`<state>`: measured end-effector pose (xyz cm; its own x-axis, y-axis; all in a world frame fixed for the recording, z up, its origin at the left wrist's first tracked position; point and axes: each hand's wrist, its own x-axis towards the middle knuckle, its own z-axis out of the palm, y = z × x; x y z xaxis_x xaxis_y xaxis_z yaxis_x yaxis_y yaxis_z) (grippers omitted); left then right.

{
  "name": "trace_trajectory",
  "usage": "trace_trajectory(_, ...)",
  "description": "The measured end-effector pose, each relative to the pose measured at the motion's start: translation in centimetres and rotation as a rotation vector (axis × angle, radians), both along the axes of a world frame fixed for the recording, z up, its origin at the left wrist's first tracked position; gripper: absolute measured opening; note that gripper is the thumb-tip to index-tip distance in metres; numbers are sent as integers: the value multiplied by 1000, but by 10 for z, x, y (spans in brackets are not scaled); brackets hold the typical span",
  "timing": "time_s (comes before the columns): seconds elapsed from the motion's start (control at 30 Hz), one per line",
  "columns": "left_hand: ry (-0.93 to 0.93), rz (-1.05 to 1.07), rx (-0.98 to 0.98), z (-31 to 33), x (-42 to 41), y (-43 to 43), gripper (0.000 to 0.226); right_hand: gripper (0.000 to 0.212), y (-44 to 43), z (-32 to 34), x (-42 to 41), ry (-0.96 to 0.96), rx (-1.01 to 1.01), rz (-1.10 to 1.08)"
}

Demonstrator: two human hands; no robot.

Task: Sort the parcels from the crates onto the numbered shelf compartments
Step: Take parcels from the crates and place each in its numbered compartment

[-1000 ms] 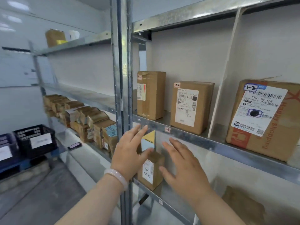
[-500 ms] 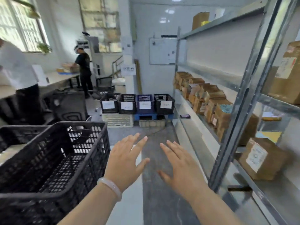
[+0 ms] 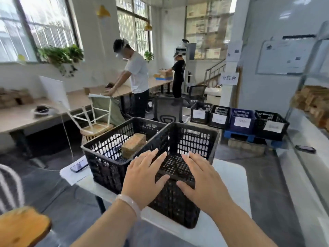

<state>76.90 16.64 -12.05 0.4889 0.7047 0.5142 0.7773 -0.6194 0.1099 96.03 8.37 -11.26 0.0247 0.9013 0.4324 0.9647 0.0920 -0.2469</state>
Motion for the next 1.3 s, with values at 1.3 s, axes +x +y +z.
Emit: trace_trajectory(1.3, 124, 225, -519, -88, -86, 444, 72, 76, 456, -73, -114, 253, -476, 40)
